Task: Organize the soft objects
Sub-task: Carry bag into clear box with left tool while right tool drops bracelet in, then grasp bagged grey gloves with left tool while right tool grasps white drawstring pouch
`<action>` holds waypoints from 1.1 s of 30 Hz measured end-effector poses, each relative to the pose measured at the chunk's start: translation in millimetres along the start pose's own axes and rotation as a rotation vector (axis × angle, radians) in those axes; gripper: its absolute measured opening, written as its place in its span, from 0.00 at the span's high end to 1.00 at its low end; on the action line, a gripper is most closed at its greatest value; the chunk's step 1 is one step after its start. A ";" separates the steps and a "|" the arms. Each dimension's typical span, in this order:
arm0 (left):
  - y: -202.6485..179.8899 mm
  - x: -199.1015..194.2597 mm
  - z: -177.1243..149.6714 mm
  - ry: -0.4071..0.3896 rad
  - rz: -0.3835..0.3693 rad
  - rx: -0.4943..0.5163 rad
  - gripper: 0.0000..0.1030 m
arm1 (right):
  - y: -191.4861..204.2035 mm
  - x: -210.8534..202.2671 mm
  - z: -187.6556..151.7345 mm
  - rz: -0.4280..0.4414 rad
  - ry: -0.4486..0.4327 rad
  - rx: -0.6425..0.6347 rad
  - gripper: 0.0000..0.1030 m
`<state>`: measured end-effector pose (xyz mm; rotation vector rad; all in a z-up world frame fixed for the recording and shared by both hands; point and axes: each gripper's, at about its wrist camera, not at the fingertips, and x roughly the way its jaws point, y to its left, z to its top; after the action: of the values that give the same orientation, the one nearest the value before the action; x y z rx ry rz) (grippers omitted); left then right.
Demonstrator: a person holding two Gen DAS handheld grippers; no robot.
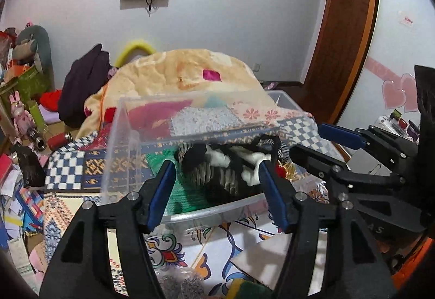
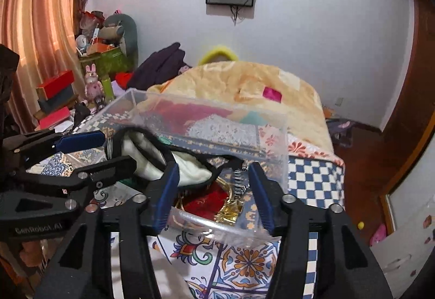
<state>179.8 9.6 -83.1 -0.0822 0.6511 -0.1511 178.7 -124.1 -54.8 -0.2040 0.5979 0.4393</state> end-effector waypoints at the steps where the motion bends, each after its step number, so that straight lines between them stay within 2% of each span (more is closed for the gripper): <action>1: -0.4 -6.4 0.7 -0.014 -0.003 0.001 0.33 | 0.3 -5.3 0.3 0.001 -0.013 -0.002 0.47; 6: 0.7 -38.7 4.2 -0.090 0.007 0.002 0.26 | -0.8 -25.4 0.3 0.000 -0.058 -0.005 0.38; 8: 1.0 -51.1 3.0 -0.124 0.027 0.007 0.22 | 1.5 -35.8 -0.8 -0.011 -0.086 -0.011 0.25; 11: 2.9 -67.7 -0.2 -0.162 0.039 0.012 0.11 | 4.2 -50.6 -4.9 -0.018 -0.125 -0.023 0.21; 13: 3.5 -75.0 -5.3 -0.169 0.042 0.017 0.11 | 6.5 -55.1 -7.8 -0.016 -0.132 -0.031 0.21; 21: 9.2 -79.5 -41.3 -0.103 0.048 0.036 0.10 | 18.5 -49.4 -32.8 0.011 -0.093 -0.046 0.16; 30: 30.2 -50.1 -88.9 0.051 0.062 -0.029 0.10 | 28.5 -20.4 -69.0 0.077 0.057 -0.023 0.16; 33: 35.5 -43.4 -100.1 0.075 0.069 -0.059 0.10 | 28.3 -12.0 -78.8 0.091 0.102 -0.006 0.16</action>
<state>88.9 48.9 -140.9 -0.1116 0.7323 -0.0690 117.7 -127.4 -113.3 -0.2067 0.7075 0.5209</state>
